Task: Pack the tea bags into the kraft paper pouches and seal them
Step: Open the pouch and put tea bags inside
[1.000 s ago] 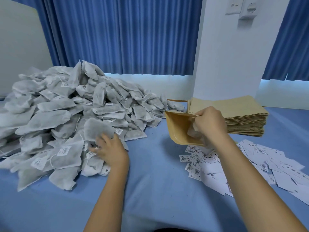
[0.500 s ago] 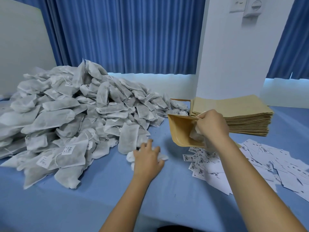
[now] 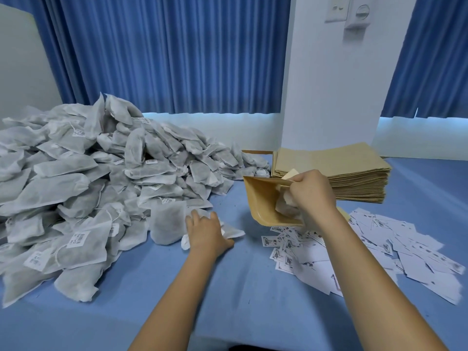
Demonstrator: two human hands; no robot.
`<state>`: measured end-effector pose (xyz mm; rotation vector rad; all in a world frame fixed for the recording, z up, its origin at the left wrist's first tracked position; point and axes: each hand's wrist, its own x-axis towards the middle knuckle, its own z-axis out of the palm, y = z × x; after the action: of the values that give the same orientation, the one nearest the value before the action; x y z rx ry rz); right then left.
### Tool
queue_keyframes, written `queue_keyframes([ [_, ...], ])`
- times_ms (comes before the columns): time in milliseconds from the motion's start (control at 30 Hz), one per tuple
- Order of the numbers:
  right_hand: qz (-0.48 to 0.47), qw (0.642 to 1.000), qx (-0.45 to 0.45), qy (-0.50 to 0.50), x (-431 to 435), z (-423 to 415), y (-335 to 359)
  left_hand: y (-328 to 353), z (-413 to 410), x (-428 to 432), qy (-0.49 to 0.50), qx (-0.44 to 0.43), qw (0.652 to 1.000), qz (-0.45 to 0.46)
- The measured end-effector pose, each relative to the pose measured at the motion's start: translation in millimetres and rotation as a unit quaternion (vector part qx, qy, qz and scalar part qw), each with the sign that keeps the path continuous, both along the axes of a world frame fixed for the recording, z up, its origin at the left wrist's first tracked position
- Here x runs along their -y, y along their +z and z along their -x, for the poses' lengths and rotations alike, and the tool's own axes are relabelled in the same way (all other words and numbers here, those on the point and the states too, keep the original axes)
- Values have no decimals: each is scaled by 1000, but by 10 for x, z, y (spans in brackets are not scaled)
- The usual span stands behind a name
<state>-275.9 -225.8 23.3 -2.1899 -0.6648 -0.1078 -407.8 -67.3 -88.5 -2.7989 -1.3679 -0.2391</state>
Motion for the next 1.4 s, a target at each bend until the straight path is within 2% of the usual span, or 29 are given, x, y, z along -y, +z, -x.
queue_keyframes([
  [133,-31,999,-35,9,44,-35,-35,-85,112,-126,-39,54,990,123],
  [233,-92,993,-67,13,76,-37,2,-111,82,-133,-52,32,994,85],
  [367,-102,991,-86,26,130,-105,53,-193,13,-10,-121,64,990,21],
  [433,-121,988,-89,24,155,-115,66,-201,-24,67,-167,116,979,2],
  [467,-132,987,-85,20,169,-122,59,-194,-40,111,-183,185,965,16],
  [500,-136,987,-82,16,187,-120,56,-179,-54,158,-196,284,938,42],
  [533,-135,987,-82,12,197,-120,48,-146,-55,219,-218,404,886,66],
  [600,-130,988,-87,14,204,-147,34,-19,-39,381,-264,633,725,64],
  [633,-130,987,-91,17,194,-162,17,60,-48,468,-283,693,661,58],
  [667,-134,986,-93,21,184,-181,7,151,-71,551,-306,711,630,58],
  [700,-135,986,-92,26,172,-180,3,232,-97,632,-334,704,623,66],
  [733,-135,987,-88,29,158,-178,-3,305,-134,693,-357,680,636,80],
  [800,-117,990,-67,36,142,-175,-14,403,-219,768,-400,586,696,113],
  [867,-98,993,-48,45,129,-183,-31,446,-307,793,-425,468,772,65],
  [933,-87,995,-36,42,138,-215,-38,447,-356,843,-427,380,821,11],
  [1000,-82,995,-37,47,138,-263,-39,478,-384,860,-423,366,829,6],
  [1067,-67,995,-38,65,134,-270,-51,505,-474,886,-412,352,836,91],
  [1167,-56,991,-56,112,130,-206,-52,659,-596,869,-382,160,879,236],
  [1200,-64,985,-76,141,145,-178,-27,664,-632,858,-366,131,887,250],
  [1233,-62,978,-96,175,169,-151,12,656,-701,819,-336,155,891,262],
  [1333,-30,953,-124,275,222,-28,156,722,-791,794,-234,141,941,199],
  [1400,-12,943,-91,321,200,97,217,779,-856,862,-174,89,968,155],
])
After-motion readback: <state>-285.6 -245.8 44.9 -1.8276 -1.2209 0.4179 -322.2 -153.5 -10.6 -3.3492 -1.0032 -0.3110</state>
